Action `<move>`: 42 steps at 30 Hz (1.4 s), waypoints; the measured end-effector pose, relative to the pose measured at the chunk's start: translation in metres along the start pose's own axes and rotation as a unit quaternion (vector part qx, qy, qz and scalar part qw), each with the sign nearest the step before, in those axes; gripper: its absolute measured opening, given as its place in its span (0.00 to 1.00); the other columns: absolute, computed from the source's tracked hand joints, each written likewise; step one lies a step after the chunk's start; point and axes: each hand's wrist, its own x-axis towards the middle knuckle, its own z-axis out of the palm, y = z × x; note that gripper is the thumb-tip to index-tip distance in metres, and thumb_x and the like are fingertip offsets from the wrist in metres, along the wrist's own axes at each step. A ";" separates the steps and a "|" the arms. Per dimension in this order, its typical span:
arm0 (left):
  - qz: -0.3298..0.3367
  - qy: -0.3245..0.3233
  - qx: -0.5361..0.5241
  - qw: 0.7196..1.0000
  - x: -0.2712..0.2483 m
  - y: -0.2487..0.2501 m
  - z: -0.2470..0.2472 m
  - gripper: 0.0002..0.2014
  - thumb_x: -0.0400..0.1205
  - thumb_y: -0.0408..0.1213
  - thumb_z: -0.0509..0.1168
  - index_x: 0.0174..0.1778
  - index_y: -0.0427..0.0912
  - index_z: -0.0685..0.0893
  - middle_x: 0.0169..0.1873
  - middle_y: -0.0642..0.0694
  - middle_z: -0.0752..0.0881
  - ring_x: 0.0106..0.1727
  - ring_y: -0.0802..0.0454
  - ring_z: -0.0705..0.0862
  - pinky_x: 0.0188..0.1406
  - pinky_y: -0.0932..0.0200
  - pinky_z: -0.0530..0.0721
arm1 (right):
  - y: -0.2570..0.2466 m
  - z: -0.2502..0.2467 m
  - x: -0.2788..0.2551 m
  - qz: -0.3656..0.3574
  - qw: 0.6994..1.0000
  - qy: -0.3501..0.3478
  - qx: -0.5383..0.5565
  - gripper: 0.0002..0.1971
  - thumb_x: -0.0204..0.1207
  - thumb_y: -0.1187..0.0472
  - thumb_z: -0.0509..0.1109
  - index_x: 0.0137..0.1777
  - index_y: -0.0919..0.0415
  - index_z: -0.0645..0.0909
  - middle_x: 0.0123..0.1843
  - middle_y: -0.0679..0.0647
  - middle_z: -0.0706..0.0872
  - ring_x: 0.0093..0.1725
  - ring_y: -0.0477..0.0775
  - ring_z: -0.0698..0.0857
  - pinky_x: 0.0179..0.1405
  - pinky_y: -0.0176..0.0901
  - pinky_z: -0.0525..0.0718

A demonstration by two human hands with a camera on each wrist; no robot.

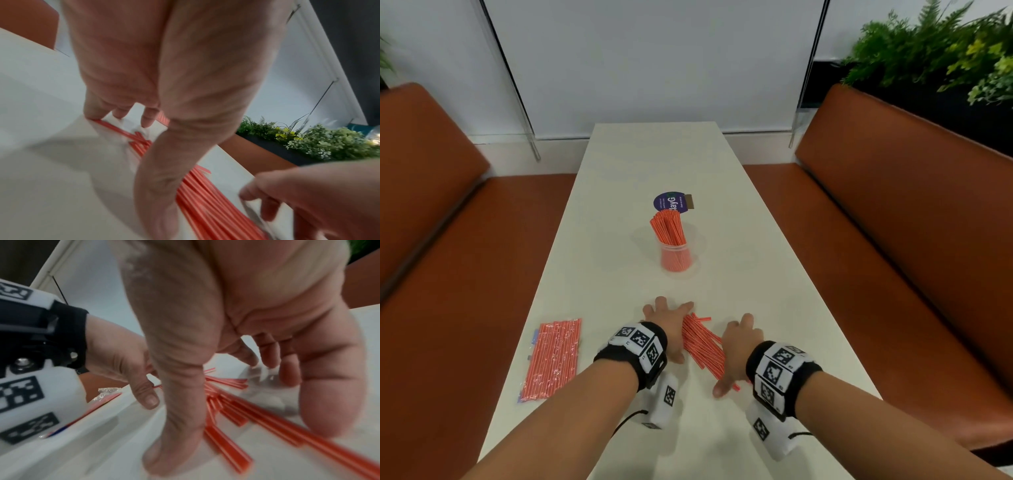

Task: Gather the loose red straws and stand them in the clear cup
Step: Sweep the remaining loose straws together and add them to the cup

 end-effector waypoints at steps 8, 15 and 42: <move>0.089 0.044 0.004 0.995 0.012 0.011 0.020 0.42 0.69 0.44 0.77 0.78 0.55 0.66 0.77 0.49 0.65 0.79 0.38 0.60 0.78 0.44 0.66 | -0.012 -0.009 0.017 -0.063 0.997 0.051 0.018 0.38 0.67 0.53 0.79 0.73 0.67 0.67 0.70 0.61 0.72 0.69 0.61 0.72 0.68 0.49 0.77; 0.081 0.126 -0.003 0.989 0.010 -0.005 0.018 0.21 0.80 0.33 0.63 0.70 0.48 0.74 0.65 0.45 0.74 0.67 0.39 0.69 0.66 0.51 0.75 | -0.005 -0.010 0.041 -0.117 0.988 0.078 0.057 0.23 0.67 0.59 0.78 0.62 0.62 0.79 0.65 0.61 0.71 0.61 0.61 0.78 0.66 0.49 0.80; -0.043 0.088 0.007 0.995 0.007 -0.003 0.007 0.21 0.79 0.32 0.59 0.69 0.45 0.69 0.68 0.40 0.67 0.69 0.40 0.67 0.63 0.45 0.78 | -0.020 0.019 0.064 -0.149 0.966 0.188 -0.099 0.15 0.81 0.66 0.51 0.63 0.69 0.72 0.64 0.66 0.77 0.64 0.66 0.74 0.61 0.56 0.72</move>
